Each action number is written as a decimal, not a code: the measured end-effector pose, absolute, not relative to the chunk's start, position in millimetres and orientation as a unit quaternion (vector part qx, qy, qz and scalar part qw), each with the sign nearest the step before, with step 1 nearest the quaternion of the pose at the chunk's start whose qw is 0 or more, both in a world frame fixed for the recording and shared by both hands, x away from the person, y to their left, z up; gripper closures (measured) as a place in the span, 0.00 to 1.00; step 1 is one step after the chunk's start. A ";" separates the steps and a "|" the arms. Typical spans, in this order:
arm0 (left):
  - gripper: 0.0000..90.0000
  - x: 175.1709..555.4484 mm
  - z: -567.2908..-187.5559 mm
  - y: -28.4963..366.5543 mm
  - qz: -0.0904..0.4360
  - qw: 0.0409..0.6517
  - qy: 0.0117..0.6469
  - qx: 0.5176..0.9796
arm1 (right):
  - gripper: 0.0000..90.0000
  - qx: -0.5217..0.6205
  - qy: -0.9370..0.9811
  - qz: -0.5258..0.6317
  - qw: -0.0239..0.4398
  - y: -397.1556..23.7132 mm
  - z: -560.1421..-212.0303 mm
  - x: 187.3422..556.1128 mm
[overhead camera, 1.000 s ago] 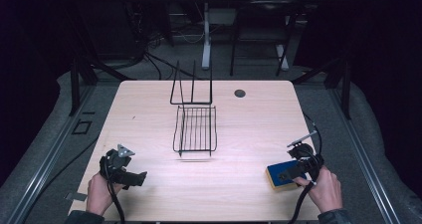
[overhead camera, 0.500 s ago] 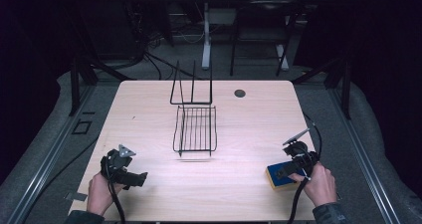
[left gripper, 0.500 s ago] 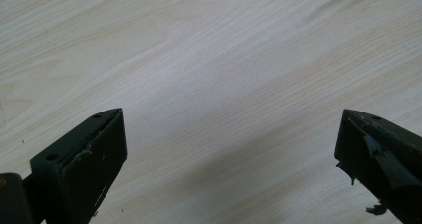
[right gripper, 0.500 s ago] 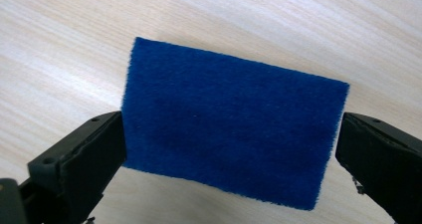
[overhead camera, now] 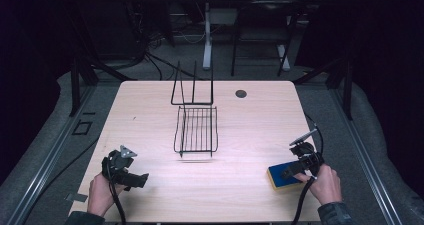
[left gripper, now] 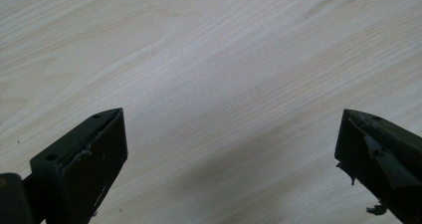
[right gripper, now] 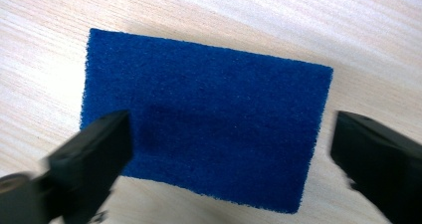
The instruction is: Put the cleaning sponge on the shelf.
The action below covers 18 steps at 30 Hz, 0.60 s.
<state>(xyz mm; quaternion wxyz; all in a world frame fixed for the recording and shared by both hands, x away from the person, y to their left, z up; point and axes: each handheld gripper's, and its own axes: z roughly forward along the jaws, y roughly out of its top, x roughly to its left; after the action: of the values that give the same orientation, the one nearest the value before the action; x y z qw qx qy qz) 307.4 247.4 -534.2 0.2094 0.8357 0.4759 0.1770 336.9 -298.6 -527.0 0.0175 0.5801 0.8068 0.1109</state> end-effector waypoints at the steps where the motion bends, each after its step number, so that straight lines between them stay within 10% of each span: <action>1: 0.00 307.4 -534.2 247.4 0.177 0.209 0.476 0.836 | 0.13 0.583 0.804 0.116 0.016 -300.1 -527.6 337.0; 18: 0.00 307.1 -535.9 244.9 0.171 0.205 0.471 0.841 | 0.21 0.607 0.781 0.150 -0.013 -309.7 -535.9 333.7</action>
<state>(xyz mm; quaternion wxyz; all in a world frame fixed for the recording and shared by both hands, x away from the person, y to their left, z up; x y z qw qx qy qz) 307.1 244.9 -535.9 0.2046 0.8411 0.4705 0.1710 333.7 -309.7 -535.9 -0.0133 0.6065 0.7806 0.1501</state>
